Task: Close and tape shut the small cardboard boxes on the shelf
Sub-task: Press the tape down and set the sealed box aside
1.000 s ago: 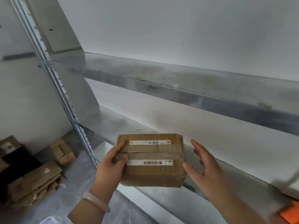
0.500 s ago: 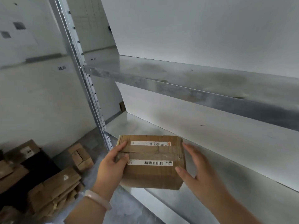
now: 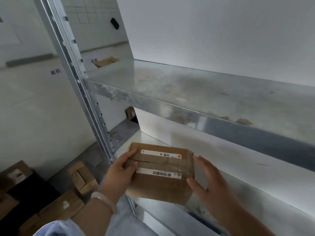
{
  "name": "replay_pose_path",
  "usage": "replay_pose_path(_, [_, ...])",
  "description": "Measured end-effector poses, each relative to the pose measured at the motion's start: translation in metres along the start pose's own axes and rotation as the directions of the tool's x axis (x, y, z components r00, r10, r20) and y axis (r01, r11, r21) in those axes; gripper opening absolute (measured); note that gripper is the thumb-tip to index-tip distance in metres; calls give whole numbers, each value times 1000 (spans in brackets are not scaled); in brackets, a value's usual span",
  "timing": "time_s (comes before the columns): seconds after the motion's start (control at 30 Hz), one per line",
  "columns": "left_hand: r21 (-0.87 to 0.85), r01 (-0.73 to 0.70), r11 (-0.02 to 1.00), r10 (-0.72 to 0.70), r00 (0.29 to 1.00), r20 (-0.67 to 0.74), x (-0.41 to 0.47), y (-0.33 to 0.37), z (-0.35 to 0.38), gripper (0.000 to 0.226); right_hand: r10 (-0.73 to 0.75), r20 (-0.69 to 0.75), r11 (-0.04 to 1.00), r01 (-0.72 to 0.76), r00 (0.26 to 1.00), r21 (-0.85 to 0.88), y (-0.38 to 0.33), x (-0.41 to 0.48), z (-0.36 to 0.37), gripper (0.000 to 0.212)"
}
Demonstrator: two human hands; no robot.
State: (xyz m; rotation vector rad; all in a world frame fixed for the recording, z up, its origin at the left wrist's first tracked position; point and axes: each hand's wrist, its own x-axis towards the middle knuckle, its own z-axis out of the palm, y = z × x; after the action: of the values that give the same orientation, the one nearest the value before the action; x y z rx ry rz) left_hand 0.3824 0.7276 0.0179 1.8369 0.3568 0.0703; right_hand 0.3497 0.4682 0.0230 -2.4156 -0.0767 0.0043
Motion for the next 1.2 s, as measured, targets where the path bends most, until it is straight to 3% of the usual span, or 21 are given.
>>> replay_pose_path(0.27, [87, -51, 995, 36, 986, 164, 105, -15, -25, 36, 152, -74, 987, -155, 986, -42, -28, 42, 35, 68])
replay_pose_path(0.47, [38, -81, 996, 67, 956, 285, 162, -36, -35, 37, 257, -189, 965, -262, 948, -2, -56, 49, 72, 68])
replay_pose_path(0.6, [1, -127, 992, 123, 958, 260, 168, -46, -36, 40, 304, -207, 951, -310, 930, 5, -75, 51, 95, 78])
replay_pose_path(0.7, [15, -131, 991, 126, 973, 195, 165, -56, -36, 41, 324, -216, 944, -328, 921, 16, -90, 51, 107, 66])
replay_pose_path(0.83, [182, -211, 960, 155, 948, 277, 145, -64, -45, 51, 301, -249, 953, -302, 920, 37, -102, 50, 118, 57])
replay_pose_path(0.93, [264, -465, 845, 354, 857, 376, 137, -58, -60, 54, 304, -250, 952, -305, 919, 38, -108, 49, 124, 56])
replay_pose_path(1.0, [289, -724, 626, 581, 680, 446, 150, -46, -64, 56, 298, -261, 953, -300, 918, 32, -111, 48, 126, 57])
replay_pose_path(1.03, [338, -805, 488, 614, 592, 522, 161, -40, -62, 63, 297, -271, 954, -299, 916, 33, -111, 48, 126, 57])
replay_pose_path(1.07, [385, -838, 387, 544, 545, 638, 170, -30, -60, 74, 296, -282, 954, -298, 913, 35, -112, 48, 127, 57])
replay_pose_path(1.13, [470, -834, 288, 252, 540, 803, 186, -15, -54, 93, 296, -296, 953, -300, 908, 33, -114, 46, 128, 56])
replay_pose_path(1.2, [506, -828, 242, 89, 538, 838, 198, -10, -50, 99, 306, -292, 950, -312, 906, 26, -116, 44, 129, 57])
